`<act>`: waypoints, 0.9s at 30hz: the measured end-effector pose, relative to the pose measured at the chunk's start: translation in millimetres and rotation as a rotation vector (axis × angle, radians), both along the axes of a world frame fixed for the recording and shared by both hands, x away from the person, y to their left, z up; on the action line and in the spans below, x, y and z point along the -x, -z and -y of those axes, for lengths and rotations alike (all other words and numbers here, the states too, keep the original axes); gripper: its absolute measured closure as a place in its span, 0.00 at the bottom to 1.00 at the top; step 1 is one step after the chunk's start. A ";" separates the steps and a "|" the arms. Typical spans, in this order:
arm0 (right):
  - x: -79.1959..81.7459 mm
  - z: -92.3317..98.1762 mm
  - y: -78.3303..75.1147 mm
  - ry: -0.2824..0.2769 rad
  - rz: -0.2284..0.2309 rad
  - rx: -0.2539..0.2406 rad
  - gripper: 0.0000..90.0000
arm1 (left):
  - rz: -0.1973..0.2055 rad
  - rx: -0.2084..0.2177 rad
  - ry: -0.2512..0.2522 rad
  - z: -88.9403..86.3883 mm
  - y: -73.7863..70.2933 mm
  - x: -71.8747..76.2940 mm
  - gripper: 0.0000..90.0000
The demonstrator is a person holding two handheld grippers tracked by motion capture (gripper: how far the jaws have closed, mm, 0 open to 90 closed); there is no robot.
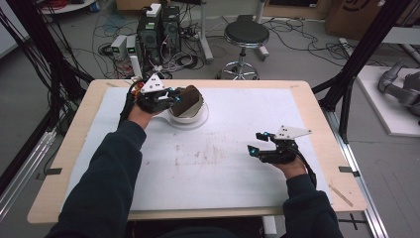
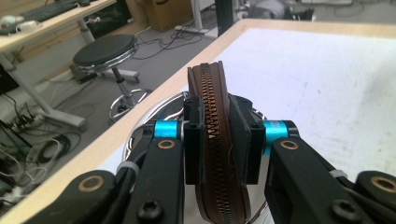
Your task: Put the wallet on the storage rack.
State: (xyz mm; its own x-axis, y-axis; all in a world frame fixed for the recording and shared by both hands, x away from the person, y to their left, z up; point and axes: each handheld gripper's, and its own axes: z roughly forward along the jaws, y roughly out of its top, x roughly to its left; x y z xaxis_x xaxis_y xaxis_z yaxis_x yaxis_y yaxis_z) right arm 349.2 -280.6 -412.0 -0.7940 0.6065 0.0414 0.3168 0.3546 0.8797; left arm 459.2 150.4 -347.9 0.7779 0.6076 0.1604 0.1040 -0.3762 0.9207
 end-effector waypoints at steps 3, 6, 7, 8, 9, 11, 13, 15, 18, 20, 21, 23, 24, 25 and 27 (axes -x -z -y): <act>0.1 -0.7 0.3 -0.001 -0.001 0.002 0.40 | -0.026 -0.056 -0.008 6.5 5.2 -2.2 0.83; 0.1 -1.0 0.2 -0.002 0.003 0.004 0.40 | -0.046 -0.077 -0.015 12.6 12.7 -5.5 0.82; 0.5 -0.8 0.0 -0.003 -0.001 0.004 0.40 | -0.059 -0.069 -0.023 14.5 14.6 -6.8 0.81; 0.4 -0.2 -0.1 -0.003 0.003 0.004 0.40 | -0.080 -0.060 -0.042 15.3 16.1 -8.6 0.78; 0.7 -0.1 -0.3 -0.001 0.000 0.000 0.40 | -0.098 -0.046 -0.055 15.2 16.8 -10.1 0.74; 0.7 0.9 -0.5 -0.001 0.002 0.002 0.40 | -0.126 -0.033 -0.082 14.5 17.6 -11.2 0.63; 1.0 1.4 -0.6 0.000 0.000 -0.001 0.40 | -0.169 0.019 -0.110 10.6 16.7 -11.0 0.50; 1.0 2.2 -0.6 0.000 0.004 -0.001 0.40 | -0.185 0.063 -0.134 3.9 15.5 -8.1 0.44; 0.5 3.0 -0.2 0.006 0.006 0.004 0.40 | -0.203 0.125 -0.167 -8.1 15.7 -1.9 0.42; 0.3 2.9 -0.1 0.009 0.006 0.006 0.40 | -0.203 0.154 -0.188 -16.2 15.6 1.8 0.40; 0.4 2.7 -0.2 0.009 0.008 0.007 0.40 | -0.199 0.167 -0.195 -20.0 15.4 4.1 0.40; 1.2 2.1 -0.5 0.008 0.008 0.007 0.40 | -0.187 0.199 -0.207 -27.0 14.4 9.4 0.40; 1.5 2.1 -0.7 0.011 0.010 0.008 0.40 | -0.180 0.217 -0.210 -30.2 13.9 13.2 0.40; 1.5 2.3 -0.9 0.013 0.012 0.007 0.40 | -0.179 0.224 -0.204 -33.7 12.9 16.8 0.40; 1.5 3.3 -1.2 0.020 0.013 0.007 0.38 | -0.160 0.257 -0.200 -41.4 12.2 26.8 0.40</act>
State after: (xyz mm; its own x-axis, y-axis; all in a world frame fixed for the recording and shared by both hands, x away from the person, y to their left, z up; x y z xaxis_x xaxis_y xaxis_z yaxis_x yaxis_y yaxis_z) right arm 347.6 -283.9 -410.7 -0.7821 0.6226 0.0267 0.3121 0.3542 0.8816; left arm 432.4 191.8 -360.1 0.6423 0.7550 -0.1316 0.3026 -0.0921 0.9487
